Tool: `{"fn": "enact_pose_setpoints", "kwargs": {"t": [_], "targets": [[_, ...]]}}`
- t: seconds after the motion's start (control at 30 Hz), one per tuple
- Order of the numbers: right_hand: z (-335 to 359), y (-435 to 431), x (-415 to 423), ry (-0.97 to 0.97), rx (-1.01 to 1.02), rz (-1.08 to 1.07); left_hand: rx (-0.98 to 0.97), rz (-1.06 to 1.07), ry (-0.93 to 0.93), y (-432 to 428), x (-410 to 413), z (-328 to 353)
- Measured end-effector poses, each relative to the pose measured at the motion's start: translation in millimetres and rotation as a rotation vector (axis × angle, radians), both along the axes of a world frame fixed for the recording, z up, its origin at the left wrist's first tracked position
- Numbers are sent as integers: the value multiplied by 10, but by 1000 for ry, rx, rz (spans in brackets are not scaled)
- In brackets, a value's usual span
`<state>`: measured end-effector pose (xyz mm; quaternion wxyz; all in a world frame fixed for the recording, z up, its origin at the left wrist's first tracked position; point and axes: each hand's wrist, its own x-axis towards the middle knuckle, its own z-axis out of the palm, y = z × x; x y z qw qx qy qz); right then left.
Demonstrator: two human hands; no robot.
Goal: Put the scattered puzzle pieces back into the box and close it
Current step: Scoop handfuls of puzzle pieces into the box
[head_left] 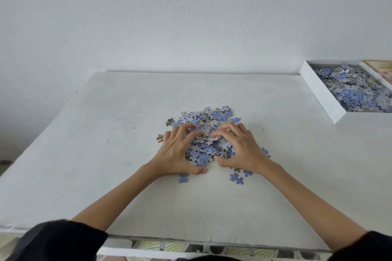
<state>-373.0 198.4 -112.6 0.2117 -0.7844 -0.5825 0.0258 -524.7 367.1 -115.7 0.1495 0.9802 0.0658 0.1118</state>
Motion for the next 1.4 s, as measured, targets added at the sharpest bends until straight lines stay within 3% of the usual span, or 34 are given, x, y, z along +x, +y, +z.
{"fn": "enact_pose_setpoints", "kwargs": {"t": [0.33,0.67,1.0,1.13,1.4], "targets": [[32,64,69,245,318,50,-31,-45,-134,-32,31,4],[167,64,74,501,401,-25,-117,-82,-163,-43,53,31],[198,100,117,545,392,5,-297,-96,-316,28,70,85],[263,105,185,509,424,45,-248,-80,-359,38,139,61],[427,51,382,520,417,76,-418,-103,-307,-82,359,171]]}}
